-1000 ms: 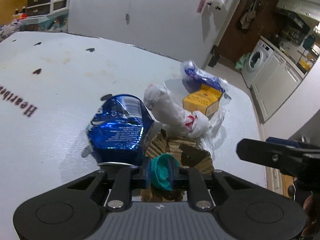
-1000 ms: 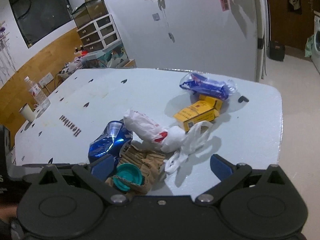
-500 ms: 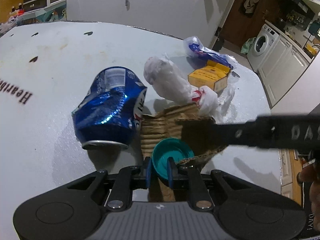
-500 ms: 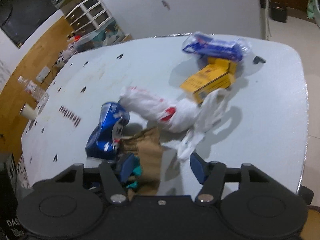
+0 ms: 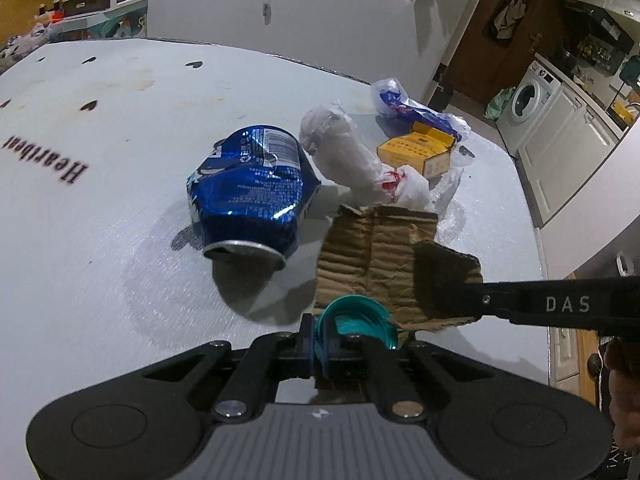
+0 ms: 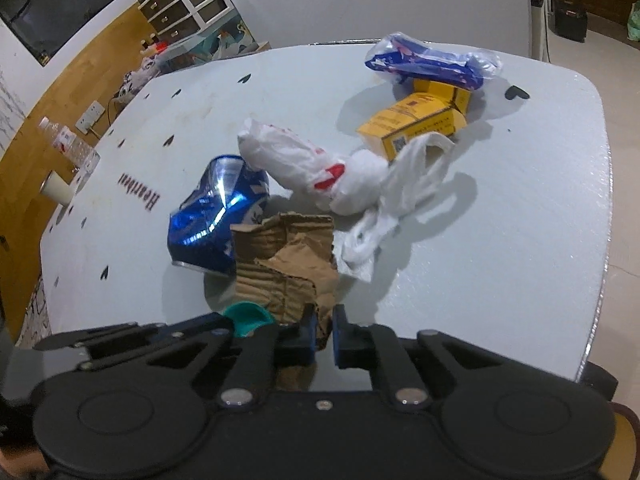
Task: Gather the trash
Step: 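Grasp the teal cap with the left tool while the right tool grasps the cardboard, then lift the teal cap and cardboard and carry both toward the bin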
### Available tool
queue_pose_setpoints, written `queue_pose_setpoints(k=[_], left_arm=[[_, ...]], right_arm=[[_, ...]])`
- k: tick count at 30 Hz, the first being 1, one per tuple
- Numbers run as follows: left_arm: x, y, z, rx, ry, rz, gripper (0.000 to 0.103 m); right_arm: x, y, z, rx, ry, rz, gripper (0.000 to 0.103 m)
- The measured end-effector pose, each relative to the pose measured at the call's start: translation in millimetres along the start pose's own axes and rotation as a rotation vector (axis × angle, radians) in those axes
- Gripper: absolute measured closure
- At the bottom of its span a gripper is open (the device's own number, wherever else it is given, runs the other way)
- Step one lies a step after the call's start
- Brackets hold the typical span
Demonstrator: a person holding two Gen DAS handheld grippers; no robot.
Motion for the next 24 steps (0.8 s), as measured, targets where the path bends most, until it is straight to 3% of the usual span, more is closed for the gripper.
queue_pose_setpoints(k=[11,19,24], left_arm=[[18,35,-2,-0.001,-0.001,-0.017,0.101],[48,27,-6,-0.014,-0.054,0.055,0.1],[65,19,-14,0.016,-0.051,0.097,0.093]], right_arm=[[14,20,-21,0.099,0.006,-0.024,0.099],[27,41,-29,0.111,0.005,-0.026,0.099],[40,48,-33,0.117,0.021,-0.011,0.099]])
Point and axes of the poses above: each gripper's, at about its wrist camera, not at the fingertips, and y roughly against the way its jaws point, z to its left, x to its underside, the point moved 8 cm from there along -y, roughly the way its jaws point, and after that the axes turned 10 degrees about -y, right-handed, at the moved point
